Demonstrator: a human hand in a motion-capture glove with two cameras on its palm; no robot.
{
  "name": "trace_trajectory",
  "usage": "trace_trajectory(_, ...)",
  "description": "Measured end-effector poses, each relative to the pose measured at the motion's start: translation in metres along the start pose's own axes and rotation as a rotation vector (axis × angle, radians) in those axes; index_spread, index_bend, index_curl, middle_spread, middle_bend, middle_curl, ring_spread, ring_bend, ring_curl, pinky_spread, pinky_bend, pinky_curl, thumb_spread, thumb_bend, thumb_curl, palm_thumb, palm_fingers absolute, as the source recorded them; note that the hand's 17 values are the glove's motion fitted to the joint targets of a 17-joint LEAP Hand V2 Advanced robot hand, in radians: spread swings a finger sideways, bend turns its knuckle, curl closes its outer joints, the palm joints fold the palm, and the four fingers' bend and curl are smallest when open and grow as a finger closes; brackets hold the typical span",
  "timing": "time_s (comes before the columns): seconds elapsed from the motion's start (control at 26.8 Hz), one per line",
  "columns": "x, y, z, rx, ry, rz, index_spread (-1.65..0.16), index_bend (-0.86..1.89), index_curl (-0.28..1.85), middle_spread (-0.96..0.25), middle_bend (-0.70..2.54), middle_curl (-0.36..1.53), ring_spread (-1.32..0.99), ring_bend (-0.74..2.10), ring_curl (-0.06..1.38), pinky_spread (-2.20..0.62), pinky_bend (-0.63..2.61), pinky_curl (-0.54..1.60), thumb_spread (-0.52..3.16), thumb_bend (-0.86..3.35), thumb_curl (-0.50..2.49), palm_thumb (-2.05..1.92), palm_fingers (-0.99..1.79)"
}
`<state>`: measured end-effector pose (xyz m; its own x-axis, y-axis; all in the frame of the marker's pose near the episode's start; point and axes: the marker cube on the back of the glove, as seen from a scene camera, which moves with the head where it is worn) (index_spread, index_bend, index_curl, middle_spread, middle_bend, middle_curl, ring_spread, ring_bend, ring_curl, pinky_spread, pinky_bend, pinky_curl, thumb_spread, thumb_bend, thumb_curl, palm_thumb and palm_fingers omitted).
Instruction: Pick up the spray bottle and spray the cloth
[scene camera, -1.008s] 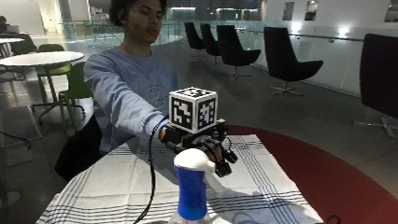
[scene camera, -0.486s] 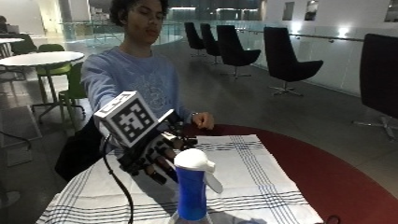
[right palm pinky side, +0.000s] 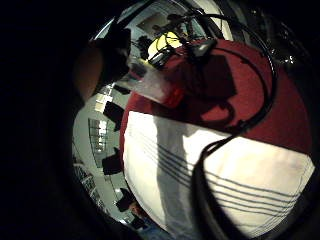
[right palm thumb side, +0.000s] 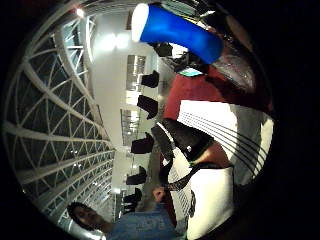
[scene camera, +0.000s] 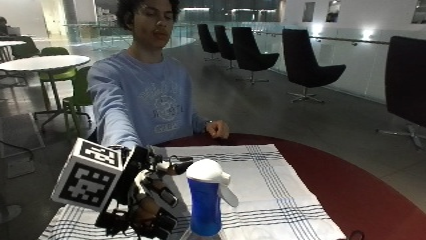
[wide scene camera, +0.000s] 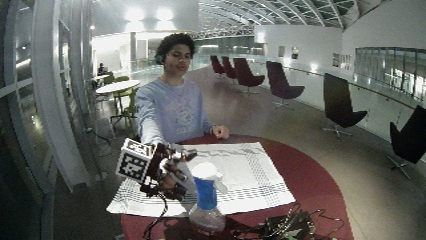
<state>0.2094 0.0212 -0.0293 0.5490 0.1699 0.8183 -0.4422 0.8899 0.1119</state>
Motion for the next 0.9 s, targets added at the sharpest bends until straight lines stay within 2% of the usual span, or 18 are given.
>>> trace_trajectory(0.3, -0.008, -0.06, 0.025, -0.034, -0.092, 0.019, -0.39, 0.11, 0.2, -0.04, 0.3, 0.37, -0.02, 0.44, 0.31, 0.16, 0.35, 0.34, 1.04, -0.01, 0.27, 0.6, 0.59)
trace_trajectory(0.67, 0.01, -0.08, 0.054, 0.018, -0.192, 0.008, -0.37, 0.05, 0.17, -0.05, 0.33, 0.38, -0.04, 0.51, 0.33, 0.16, 0.34, 0.34, 0.99, -0.01, 0.31, 0.7, 0.65)
trace_trajectory(0.78, 0.011, -0.079, 0.053, 0.048, -0.183, -0.025, -0.34, 0.23, 0.22, -0.08, 0.38, 0.39, -0.08, 0.52, 0.33, 0.14, 0.25, 0.31, 0.97, 0.03, 0.33, 0.8, 0.9)
trace_trajectory(0.9, 0.008, -0.078, 0.048, 0.081, -0.173, -0.057, -0.32, 0.24, 0.25, -0.08, 0.36, 0.39, -0.09, 0.5, 0.32, 0.12, 0.22, 0.3, 0.96, 0.03, 0.36, 0.84, 1.02)
